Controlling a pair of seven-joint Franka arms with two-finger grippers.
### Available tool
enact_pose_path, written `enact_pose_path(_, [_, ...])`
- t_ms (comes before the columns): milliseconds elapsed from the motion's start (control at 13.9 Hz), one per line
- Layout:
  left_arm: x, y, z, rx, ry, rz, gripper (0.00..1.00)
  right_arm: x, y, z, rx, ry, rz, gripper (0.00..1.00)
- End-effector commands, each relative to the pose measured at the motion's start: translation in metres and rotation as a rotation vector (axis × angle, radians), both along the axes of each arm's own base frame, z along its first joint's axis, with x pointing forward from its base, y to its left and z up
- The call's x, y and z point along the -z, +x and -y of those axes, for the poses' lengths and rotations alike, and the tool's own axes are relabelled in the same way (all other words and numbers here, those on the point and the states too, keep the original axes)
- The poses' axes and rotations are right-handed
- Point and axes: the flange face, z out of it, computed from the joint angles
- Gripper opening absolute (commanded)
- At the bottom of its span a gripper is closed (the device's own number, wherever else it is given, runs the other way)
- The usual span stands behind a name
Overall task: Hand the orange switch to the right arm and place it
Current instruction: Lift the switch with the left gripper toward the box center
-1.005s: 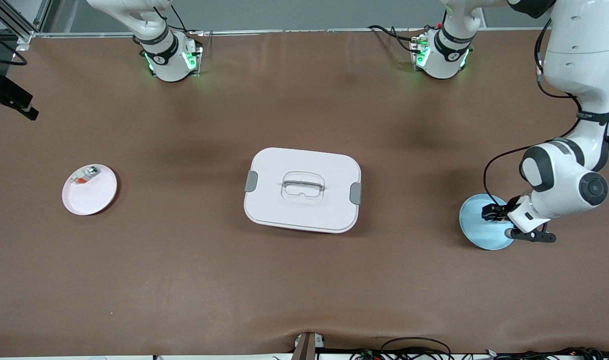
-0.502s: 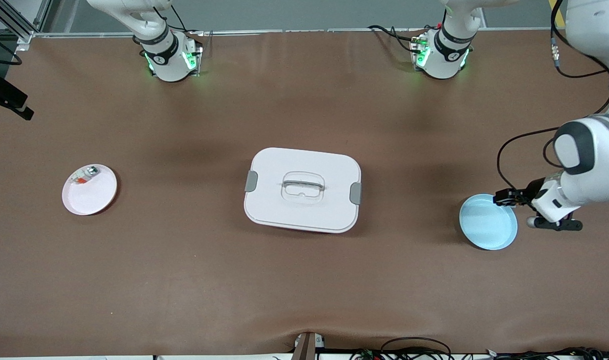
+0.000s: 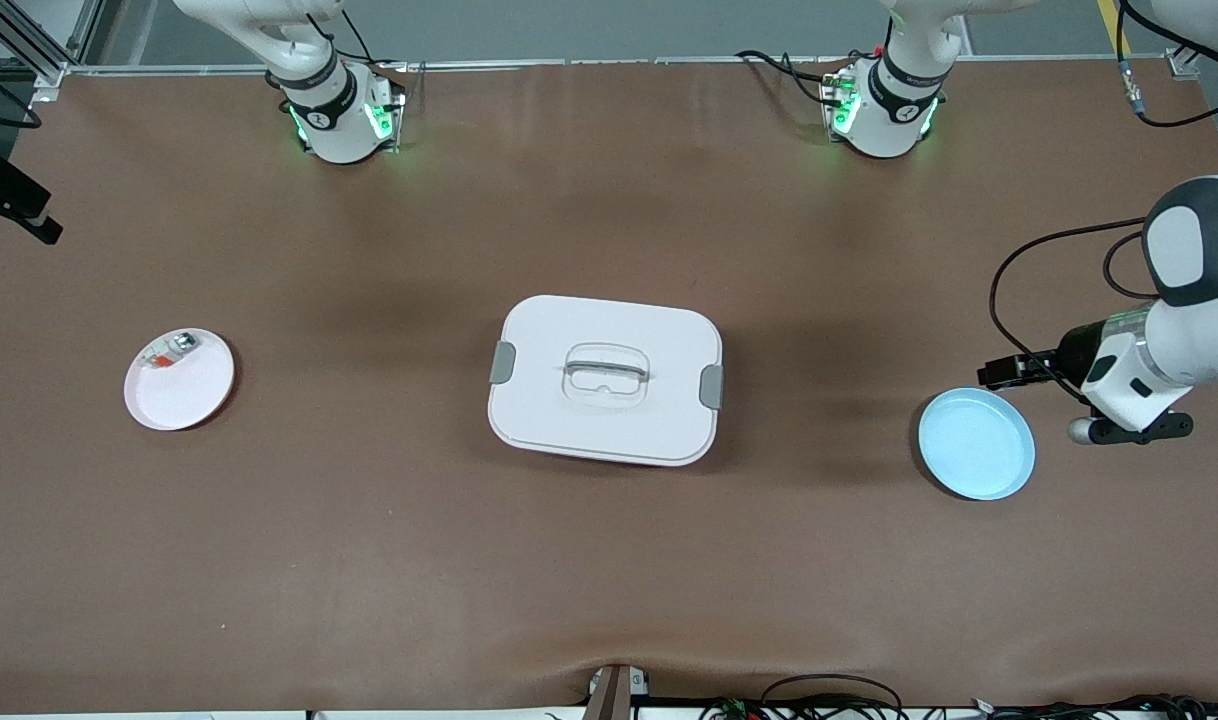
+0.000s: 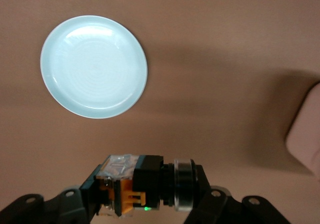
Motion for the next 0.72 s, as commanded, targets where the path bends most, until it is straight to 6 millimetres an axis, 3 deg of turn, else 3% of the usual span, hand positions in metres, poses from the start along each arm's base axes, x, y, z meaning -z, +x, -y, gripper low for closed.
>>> enact_pose_path(0, [-0.037,-0.001,0.045,-0.064,-0.021,-0.017,0.3,-0.002,-0.001,0.001,0.01,-0.003,-0.003,1.0])
enact_pose_path(287, [-0.08,-0.005,0.11,-0.185,-0.082,-0.012,0.3,-0.001,-0.005,0.009,0.012,-0.001,-0.023,1.0])
enact_pose_path(646, [-0.113,-0.022,0.182,-0.352,-0.111,-0.05,0.3,-0.008,-0.008,0.004,-0.001,-0.016,-0.028,1.0])
